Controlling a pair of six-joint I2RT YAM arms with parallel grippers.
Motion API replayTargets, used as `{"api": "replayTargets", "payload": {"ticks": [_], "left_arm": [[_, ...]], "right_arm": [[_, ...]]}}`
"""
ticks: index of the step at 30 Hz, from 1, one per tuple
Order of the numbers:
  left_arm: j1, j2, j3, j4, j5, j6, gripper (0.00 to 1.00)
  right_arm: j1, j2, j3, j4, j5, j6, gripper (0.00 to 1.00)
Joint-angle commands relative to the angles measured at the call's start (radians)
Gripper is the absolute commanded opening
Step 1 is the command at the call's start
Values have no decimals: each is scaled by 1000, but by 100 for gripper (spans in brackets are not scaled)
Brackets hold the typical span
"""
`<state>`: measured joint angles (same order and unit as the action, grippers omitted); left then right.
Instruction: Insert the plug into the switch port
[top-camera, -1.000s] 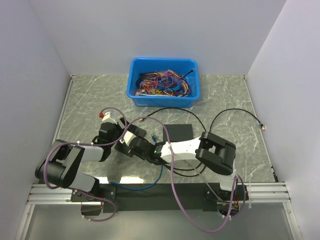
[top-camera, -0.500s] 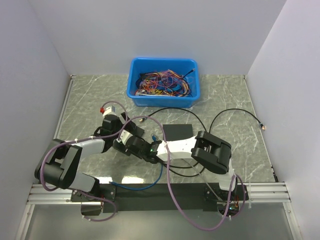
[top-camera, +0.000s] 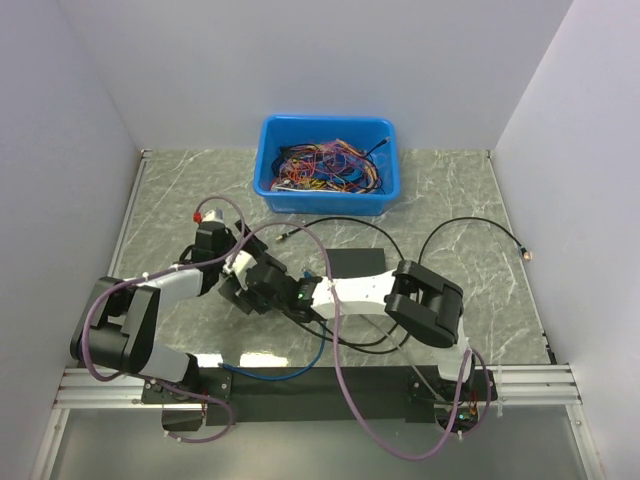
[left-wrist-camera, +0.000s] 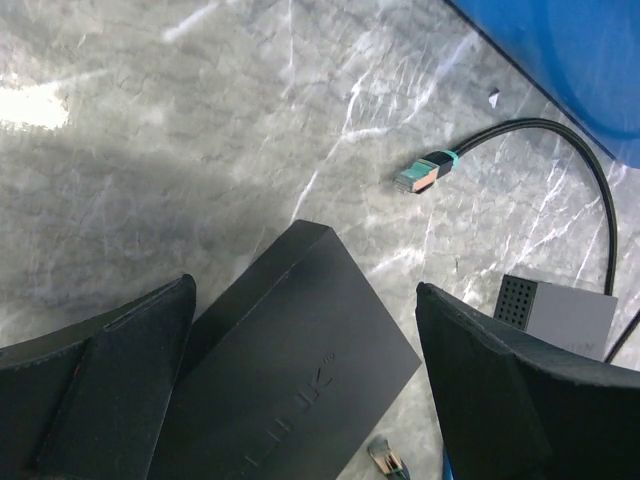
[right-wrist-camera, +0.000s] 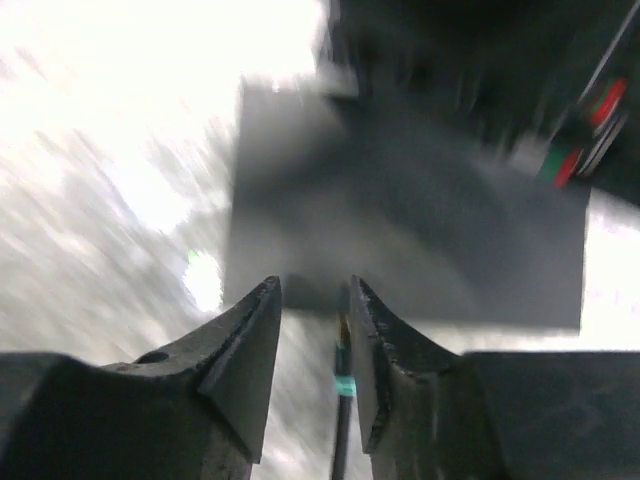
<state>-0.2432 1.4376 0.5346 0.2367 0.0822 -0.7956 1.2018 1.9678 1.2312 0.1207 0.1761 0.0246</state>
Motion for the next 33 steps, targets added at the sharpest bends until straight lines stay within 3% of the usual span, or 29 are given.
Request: {"api": "replayTargets", "payload": {"ticks": [1, 11, 16, 24, 33], "left_arm": [[24, 20, 17, -181, 49, -1, 99], [62, -15, 28, -158, -27, -33, 99], [62, -141, 63, -234, -127, -37, 99], [62, -374, 73, -341, -188, -45, 99], [62, -500, 67, -416, -176, -27, 99]], "right_arm": [[2, -67, 47, 116, -23, 21, 44], [-10, -305, -129, 47, 154, 46, 47], [-109, -360, -185, -97, 188, 168, 45], [-183, -224, -153, -300, 206, 267, 34], [-199, -110, -113, -334, 192, 291, 31]]}}
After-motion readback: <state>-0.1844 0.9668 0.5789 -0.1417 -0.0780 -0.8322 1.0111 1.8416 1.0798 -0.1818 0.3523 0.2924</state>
